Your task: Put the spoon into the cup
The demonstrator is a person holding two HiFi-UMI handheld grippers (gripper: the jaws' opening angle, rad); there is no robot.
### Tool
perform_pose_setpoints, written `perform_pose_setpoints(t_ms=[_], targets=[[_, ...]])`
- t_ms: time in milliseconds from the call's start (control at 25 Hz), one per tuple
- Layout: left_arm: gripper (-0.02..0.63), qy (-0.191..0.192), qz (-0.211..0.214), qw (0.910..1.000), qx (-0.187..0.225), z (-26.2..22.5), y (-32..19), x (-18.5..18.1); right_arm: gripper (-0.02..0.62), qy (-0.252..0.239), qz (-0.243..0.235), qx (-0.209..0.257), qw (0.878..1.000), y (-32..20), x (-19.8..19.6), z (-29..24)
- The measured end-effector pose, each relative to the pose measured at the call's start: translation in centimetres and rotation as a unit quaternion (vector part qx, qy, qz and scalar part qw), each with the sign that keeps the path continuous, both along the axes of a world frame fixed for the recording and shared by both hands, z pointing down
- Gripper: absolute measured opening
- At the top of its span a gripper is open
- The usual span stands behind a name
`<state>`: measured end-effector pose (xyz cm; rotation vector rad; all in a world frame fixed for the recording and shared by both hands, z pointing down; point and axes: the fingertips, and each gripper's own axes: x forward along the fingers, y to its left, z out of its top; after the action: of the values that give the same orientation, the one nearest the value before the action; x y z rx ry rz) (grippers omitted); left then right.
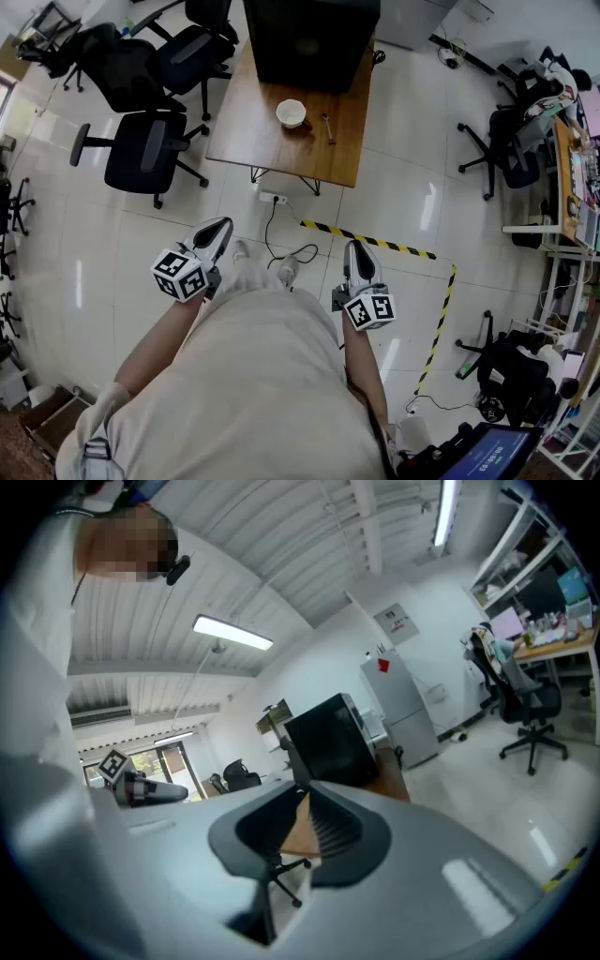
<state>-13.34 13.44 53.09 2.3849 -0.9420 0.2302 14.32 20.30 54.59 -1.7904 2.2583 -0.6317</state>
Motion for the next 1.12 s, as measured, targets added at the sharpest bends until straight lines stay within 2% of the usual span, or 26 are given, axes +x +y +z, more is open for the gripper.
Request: perform_pose_setpoints(t_ms=[200, 400, 600, 760, 920, 1120], targets=[[-0.017, 0.045, -0.031, 0.9983, -0.017, -0.9, 0.2, 0.9, 0.028, -0.021, -0.021, 0.006, 1.000, 1.5, -0.2, 0.1], [-0.017, 0.034, -0.028, 0.9988, -0.020, -0.4, 1.2, 1.5, 0.028, -0.034, -0.030, -0.013, 0.999, 1.2, -0.4, 1.6], [-0.018, 0.031, -0.044, 0.9985, -0.010, -0.8, -1.8, 0.3, 0.020, -0.053, -0.028, -0.021, 0.998, -1.1, -0.3, 1.7], [-0.018, 0.028, -0.028, 0.9992, -0.008, -0.6, -4.8, 0.1, 0.018, -0.044, -0.019, -0.024, 0.999, -3.0, -0.6, 1.5], [-0.020, 0.029, -0.004, 0.9995, -0.012, -0.6, -9.6, 0.3, 0.008, -0.042, 0.011, -0.031, 0.999, -5.7, -0.5, 1.3], [-0.021, 0.029, 0.047, 0.9985, -0.004, -0.7, -15.4, 1.2, 0.005, -0.043, 0.053, -0.039, 0.997, -9.7, -0.9, 1.2]])
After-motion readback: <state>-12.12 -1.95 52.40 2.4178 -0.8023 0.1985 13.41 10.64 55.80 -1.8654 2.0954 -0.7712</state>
